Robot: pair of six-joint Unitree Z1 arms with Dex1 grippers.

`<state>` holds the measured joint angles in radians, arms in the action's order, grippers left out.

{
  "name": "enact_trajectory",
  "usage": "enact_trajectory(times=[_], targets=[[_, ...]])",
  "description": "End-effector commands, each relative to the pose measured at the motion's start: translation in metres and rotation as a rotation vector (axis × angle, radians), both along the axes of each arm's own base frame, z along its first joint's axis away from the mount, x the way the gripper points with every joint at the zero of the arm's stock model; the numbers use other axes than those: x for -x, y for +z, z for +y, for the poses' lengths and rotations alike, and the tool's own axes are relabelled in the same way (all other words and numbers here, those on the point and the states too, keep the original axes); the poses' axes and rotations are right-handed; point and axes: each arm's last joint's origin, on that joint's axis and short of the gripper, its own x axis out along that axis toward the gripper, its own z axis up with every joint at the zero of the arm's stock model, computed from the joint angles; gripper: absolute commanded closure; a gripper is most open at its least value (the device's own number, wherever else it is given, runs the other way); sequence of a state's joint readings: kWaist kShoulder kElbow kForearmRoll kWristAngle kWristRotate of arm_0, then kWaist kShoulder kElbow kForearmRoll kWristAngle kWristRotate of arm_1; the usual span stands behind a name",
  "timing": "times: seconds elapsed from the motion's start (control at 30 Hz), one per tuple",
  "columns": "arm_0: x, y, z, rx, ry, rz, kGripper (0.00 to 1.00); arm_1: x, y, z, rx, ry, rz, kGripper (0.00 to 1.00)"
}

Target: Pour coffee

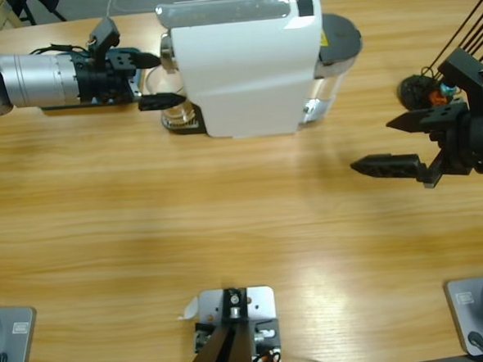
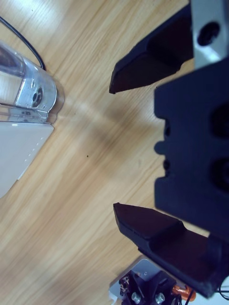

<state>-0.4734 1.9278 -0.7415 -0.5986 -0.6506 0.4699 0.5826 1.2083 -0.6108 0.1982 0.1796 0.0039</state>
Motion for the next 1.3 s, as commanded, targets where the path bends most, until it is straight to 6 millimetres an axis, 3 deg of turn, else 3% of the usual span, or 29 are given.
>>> enact_trajectory(times=[0.03, 0.1, 0.17, 0.27, 0.3, 0.33, 0.53, 0.83, 0.93, 1.1, 1.3], targets=[[-0.002, -0.02, -0.005, -0.044, 0.018, 0.052, 0.408, -0.006, -0.002, 0.001, 0.014, -0.003, 0.005, 0.0], [0.0, -0.021, -0.003, -0.059, 0.035, 0.055, 0.512, -0.005, -0.002, 0.0, 0.013, -0.005, 0.001, 0.0], [0.001, -0.021, -0.002, -0.073, 0.046, 0.059, 0.709, -0.005, -0.001, 0.0, 0.012, -0.006, -0.001, 0.0], [0.001, -0.021, -0.002, -0.074, 0.045, 0.059, 0.793, -0.004, -0.001, -0.001, 0.01, -0.01, -0.003, 0.0], [0.001, -0.021, -0.002, -0.075, 0.044, 0.058, 0.962, -0.004, 0.0, -0.001, 0.01, -0.012, -0.005, 0.0], [0.002, -0.021, -0.002, -0.076, 0.044, 0.058, 1.0, -0.004, -0.001, -0.002, 0.01, -0.013, -0.005, 0.0], [0.01, -0.02, 0.004, -0.089, 0.057, 0.041, 1.0, -0.004, 0.0, -0.002, 0.009, -0.016, -0.006, 0.0], [0.023, 0.035, 0.051, 0.059, 0.137, -0.08, 1.0, -0.006, -0.001, -0.002, 0.009, -0.016, -0.005, 0.0], [0.023, 0.051, 0.075, 0.08, 0.299, -0.085, 1.0, -0.005, -0.001, -0.002, 0.008, -0.015, -0.004, 0.0], [-0.006, 0.04, 0.104, 0.079, 0.618, -0.012, 1.0, -0.006, -0.001, -0.001, 0.007, -0.014, -0.005, 0.0], [-0.037, 0.015, 0.109, 0.036, 0.911, 0.051, 1.0, -0.007, -0.001, -0.001, 0.009, -0.014, -0.001, 0.0]])
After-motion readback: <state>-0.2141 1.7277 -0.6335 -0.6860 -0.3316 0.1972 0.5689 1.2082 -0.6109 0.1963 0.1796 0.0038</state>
